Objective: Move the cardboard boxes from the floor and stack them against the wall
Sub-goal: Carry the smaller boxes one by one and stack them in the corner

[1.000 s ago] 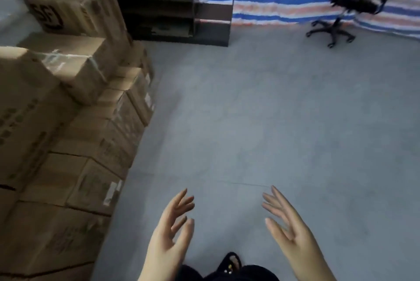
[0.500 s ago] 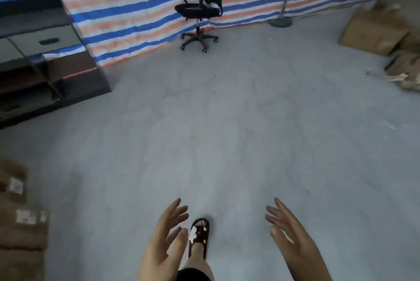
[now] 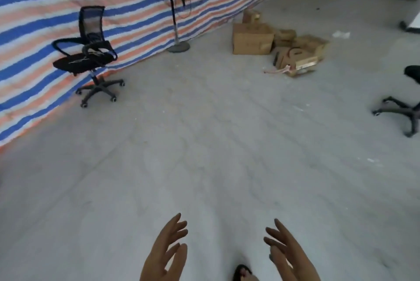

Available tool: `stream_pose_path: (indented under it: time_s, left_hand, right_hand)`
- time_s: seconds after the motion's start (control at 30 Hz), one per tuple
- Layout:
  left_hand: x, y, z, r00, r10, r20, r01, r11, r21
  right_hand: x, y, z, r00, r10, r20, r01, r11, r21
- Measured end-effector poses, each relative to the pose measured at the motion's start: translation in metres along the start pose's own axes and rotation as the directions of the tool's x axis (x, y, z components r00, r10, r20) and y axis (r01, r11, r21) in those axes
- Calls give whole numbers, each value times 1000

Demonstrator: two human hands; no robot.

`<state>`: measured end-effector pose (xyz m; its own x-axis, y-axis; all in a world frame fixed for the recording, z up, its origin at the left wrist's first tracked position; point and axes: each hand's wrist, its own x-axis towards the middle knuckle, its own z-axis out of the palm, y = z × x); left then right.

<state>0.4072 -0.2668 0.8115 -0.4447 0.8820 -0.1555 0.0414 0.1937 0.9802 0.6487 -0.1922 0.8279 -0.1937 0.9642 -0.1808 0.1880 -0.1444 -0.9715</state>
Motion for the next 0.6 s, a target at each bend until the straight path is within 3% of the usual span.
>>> stream_pose_path:
  time_s: [0.17, 0.33, 0.6]
  left_hand:
    - [100, 12, 23, 986, -92, 136, 99, 994, -46]
    - [196, 34, 61, 995, 58, 86, -61, 998, 29]
    - [357, 92, 130, 990, 104, 96, -106, 994, 24]
  right_hand:
    - [75, -13, 3, 995, 26, -99, -23, 999, 36]
    - [195, -37, -9, 992, -21, -128, 21, 1000, -4]
    - [373, -80, -30, 990, -83, -111, 81, 996, -21]
